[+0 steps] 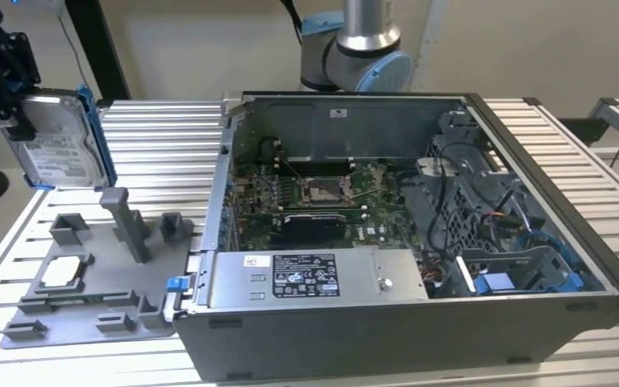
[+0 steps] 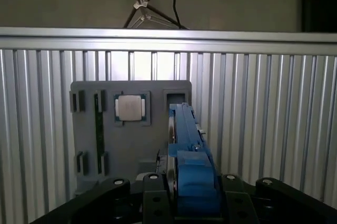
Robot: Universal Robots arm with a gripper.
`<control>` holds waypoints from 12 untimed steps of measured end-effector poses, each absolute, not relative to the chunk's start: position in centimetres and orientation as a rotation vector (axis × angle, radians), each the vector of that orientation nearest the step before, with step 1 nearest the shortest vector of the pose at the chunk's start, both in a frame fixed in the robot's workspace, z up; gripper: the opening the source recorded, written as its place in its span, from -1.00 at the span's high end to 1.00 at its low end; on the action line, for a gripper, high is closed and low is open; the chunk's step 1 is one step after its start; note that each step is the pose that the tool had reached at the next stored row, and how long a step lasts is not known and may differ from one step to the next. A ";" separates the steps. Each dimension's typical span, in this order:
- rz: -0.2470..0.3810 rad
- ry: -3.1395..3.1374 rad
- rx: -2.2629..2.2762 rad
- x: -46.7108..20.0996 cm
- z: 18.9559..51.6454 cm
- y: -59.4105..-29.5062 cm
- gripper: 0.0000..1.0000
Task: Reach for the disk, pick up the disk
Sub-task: 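Pick up the disk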
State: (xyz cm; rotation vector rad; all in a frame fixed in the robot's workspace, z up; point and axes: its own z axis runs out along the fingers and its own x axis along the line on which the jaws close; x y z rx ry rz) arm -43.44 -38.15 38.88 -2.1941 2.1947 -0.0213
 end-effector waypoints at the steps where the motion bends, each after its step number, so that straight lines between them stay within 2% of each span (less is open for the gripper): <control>1: -0.021 2.195 -2.194 -43.4 39.4 -38.2 1.00; 12: -0.021 2.195 -2.194 -43.4 44.3 -38.2 1.00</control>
